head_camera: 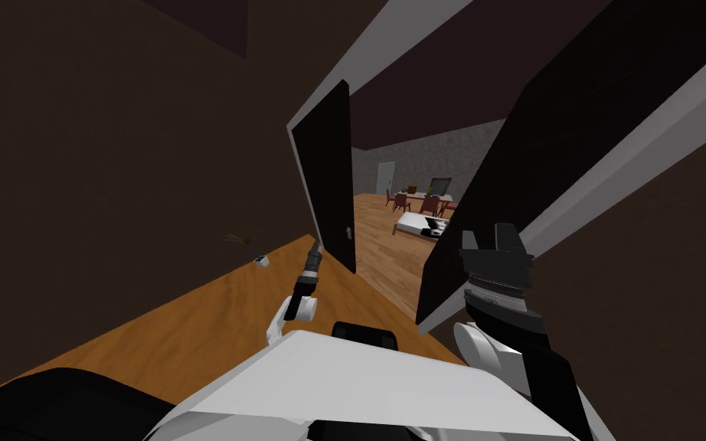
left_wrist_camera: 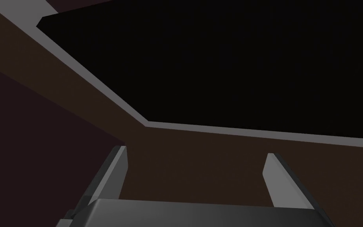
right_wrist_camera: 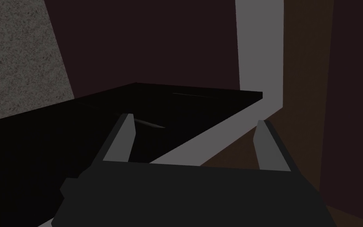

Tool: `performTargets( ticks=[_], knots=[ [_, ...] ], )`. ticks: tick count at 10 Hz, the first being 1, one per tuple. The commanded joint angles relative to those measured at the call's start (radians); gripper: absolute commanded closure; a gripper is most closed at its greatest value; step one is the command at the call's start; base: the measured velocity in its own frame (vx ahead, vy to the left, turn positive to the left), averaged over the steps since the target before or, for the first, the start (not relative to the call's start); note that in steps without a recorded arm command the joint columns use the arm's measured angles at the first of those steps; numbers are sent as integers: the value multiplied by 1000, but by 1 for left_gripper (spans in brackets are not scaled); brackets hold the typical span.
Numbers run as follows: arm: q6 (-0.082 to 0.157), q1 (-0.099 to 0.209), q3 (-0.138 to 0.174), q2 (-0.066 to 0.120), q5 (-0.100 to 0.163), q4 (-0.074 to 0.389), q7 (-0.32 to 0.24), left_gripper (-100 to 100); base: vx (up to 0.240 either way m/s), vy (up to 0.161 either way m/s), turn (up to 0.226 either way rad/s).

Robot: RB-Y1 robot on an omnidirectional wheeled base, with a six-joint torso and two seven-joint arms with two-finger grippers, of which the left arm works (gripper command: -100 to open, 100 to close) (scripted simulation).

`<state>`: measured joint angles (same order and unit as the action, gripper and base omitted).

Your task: Push the door open

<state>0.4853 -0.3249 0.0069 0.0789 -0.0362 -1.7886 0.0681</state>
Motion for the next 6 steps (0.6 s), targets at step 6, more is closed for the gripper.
performTargets(
  ticks=[6],
  knots=[
    [55,82,-9,5,20,207,-4,-100,73,113,-167]
  ],
)
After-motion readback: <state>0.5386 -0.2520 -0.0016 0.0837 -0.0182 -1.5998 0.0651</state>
